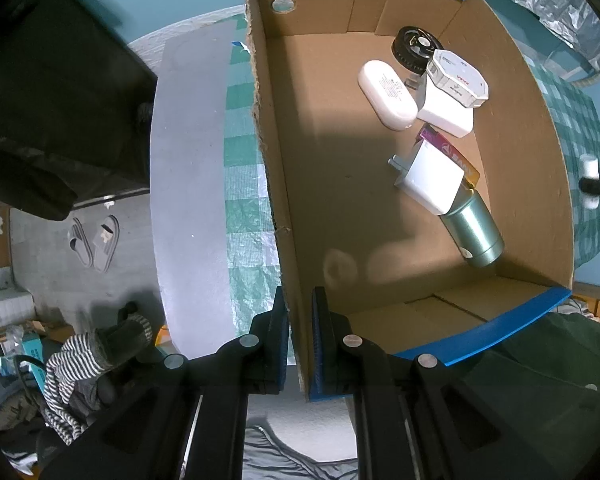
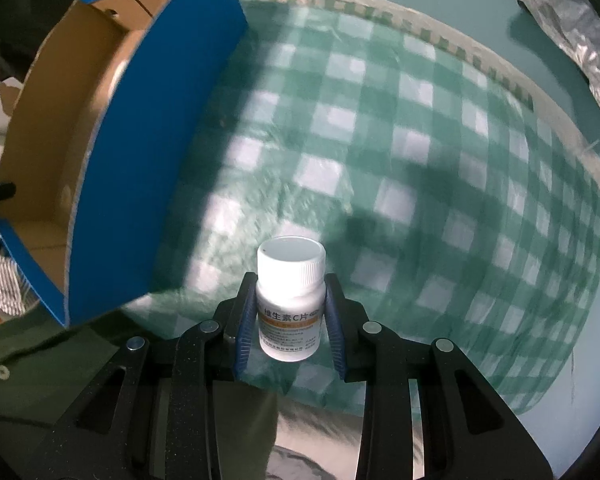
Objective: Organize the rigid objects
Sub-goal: 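Carry the pill bottle with the right gripper into the box and release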
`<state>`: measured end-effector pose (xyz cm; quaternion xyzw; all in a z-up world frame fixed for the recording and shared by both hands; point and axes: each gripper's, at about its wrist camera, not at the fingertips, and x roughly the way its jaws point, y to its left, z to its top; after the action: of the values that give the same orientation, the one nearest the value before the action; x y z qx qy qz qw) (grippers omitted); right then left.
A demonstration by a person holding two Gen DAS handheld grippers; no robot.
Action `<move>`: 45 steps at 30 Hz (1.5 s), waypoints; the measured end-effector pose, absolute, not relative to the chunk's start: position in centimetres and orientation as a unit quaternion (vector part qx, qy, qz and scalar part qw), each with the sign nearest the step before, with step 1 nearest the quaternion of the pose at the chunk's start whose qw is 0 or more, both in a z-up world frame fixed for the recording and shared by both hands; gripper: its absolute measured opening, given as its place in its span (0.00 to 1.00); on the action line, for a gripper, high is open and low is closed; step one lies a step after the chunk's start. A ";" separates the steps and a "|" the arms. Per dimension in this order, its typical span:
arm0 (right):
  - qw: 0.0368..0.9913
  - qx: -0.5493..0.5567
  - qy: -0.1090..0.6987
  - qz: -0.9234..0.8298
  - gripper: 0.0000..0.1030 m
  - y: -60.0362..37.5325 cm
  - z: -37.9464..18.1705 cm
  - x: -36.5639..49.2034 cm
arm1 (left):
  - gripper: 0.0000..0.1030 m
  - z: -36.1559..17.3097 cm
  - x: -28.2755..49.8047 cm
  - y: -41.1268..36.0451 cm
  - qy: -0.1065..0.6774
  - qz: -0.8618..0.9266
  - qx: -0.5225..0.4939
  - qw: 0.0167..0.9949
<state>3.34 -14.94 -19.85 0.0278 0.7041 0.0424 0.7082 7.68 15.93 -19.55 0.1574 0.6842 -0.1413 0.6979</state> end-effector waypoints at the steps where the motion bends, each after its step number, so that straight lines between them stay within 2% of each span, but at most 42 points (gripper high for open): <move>1: 0.711 0.025 0.701 0.047 0.30 -14.6 -19.5 3.9 | 0.09 -19.5 7.7 15.9 0.684 -0.141 0.157 0.698; 29: 0.742 -0.090 0.641 0.174 0.30 -5.0 -15.0 13.8 | 0.09 -20.0 8.1 16.1 0.675 -0.116 0.143 0.715; 45: 0.725 -0.134 0.644 0.204 0.30 -1.3 -17.7 17.9 | 0.09 -20.1 7.7 16.0 0.676 -0.111 0.137 0.715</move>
<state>17.90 -1.35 -17.67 -0.1339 0.6442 0.2041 0.7249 7.70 15.96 -20.09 0.1367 0.6762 -0.1110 0.7154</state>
